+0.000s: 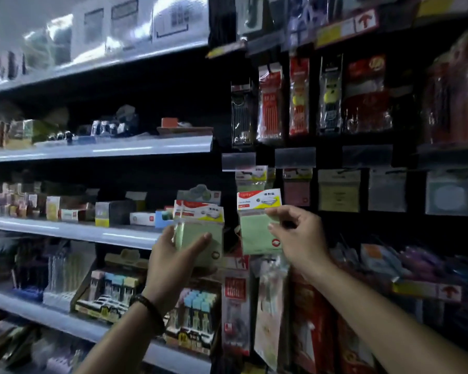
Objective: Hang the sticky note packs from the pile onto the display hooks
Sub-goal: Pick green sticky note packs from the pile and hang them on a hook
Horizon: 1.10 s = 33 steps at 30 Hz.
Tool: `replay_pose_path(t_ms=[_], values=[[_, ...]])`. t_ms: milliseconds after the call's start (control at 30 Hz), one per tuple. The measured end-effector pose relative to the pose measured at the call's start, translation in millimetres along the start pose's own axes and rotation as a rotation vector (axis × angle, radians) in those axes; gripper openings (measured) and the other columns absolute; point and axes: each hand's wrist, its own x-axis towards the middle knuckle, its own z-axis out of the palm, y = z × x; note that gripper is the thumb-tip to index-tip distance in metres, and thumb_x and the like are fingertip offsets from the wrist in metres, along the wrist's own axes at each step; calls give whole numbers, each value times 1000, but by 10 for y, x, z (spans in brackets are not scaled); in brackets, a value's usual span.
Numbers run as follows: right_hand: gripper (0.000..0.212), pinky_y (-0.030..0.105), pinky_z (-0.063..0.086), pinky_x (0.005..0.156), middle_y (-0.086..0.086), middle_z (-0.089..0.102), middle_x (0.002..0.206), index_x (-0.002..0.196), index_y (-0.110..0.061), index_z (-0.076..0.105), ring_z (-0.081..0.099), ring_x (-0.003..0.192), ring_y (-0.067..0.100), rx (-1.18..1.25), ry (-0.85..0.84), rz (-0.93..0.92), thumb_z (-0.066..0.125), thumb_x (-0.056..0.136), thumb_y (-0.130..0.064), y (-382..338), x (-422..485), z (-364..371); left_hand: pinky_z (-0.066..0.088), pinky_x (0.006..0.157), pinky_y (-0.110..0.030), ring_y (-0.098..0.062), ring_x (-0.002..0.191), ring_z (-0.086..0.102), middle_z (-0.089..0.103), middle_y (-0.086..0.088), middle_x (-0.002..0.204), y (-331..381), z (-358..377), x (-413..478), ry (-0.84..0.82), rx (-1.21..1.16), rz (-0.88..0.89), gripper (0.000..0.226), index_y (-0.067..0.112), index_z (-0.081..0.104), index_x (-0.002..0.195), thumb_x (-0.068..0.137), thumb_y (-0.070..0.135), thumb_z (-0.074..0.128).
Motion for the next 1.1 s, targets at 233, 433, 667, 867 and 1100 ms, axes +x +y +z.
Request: replay_pose_path(t_ms=[233, 433, 667, 867, 1100], values=[[33, 47, 67, 74, -13, 77, 90, 97, -37, 80, 73, 79, 11, -68, 13, -44, 78, 93, -4, 213, 422, 332, 67, 65, -51, -35, 89, 81, 73, -18, 118, -52, -35, 329, 5, -25, 38, 40, 15, 60, 123, 89, 15, 82], [35, 43, 65, 71, -19, 73, 83, 101, -38, 80, 67, 75, 6, -63, 67, -138, 75, 96, -4, 242, 619, 487, 66, 65, -51, -36, 88, 81, 76, -18, 116, -78, -13, 553, 11, -38, 60, 41, 18, 61, 123, 89, 17, 84], [37, 53, 66, 67, -19, 77, 108, 113, -37, 79, 72, 72, 24, -59, 107, -140, 74, 97, -4, 162, 829, 611, 67, 66, -53, -32, 87, 82, 75, -15, 115, -53, 46, 652, -6, -38, 85, 41, 18, 59, 123, 90, 15, 83], [45, 46, 54, 51, 11, 74, 81, 117, -46, 75, 49, 56, 18, -66, 112, -93, 73, 97, -6, 253, 855, 627, 66, 68, -57, -34, 87, 81, 73, -17, 116, -54, 6, 652, -3, -58, 90, 45, 20, 59, 125, 89, 16, 84], [50, 25, 56, 89, 5, 74, 112, 148, -22, 62, 71, 99, 19, -445, 61, -89, 69, 101, -7, 186, 1016, 621, 67, 69, -51, -33, 94, 81, 71, -15, 121, -35, 40, 601, -24, -118, 68, 33, 18, 60, 123, 95, 16, 77]])
